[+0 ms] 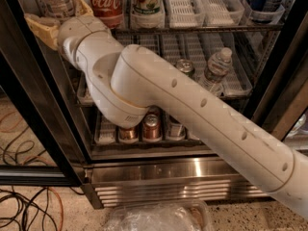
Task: Pick blue plastic bottle from top shelf of fridge
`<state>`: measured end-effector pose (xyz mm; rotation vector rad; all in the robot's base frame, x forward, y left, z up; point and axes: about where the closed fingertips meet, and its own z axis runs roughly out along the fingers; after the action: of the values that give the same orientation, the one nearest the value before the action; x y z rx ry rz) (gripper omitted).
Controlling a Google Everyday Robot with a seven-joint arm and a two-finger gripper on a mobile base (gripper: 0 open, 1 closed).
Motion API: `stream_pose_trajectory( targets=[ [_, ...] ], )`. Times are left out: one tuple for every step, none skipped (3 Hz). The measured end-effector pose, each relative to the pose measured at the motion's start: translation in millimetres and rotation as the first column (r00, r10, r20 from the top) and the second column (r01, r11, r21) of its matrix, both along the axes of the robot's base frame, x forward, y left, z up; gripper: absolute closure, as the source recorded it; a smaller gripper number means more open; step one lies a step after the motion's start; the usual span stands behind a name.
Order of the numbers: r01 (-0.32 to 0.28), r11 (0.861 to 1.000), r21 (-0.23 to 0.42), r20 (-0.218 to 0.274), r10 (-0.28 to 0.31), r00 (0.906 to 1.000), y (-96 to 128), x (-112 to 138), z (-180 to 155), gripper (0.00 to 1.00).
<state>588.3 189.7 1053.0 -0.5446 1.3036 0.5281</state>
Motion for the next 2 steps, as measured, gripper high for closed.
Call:
stream_pose_trajectory(
  targets=[
    [0.037, 0.999, 0.005, 0.028, -0.037, 0.9989, -1.1, -1.7, 0.3, 0.31],
    [0.064, 0.998, 0.022, 0.038, -0.065, 0.9972, -2.0, 0.2, 1.0, 0.32]
  ],
)
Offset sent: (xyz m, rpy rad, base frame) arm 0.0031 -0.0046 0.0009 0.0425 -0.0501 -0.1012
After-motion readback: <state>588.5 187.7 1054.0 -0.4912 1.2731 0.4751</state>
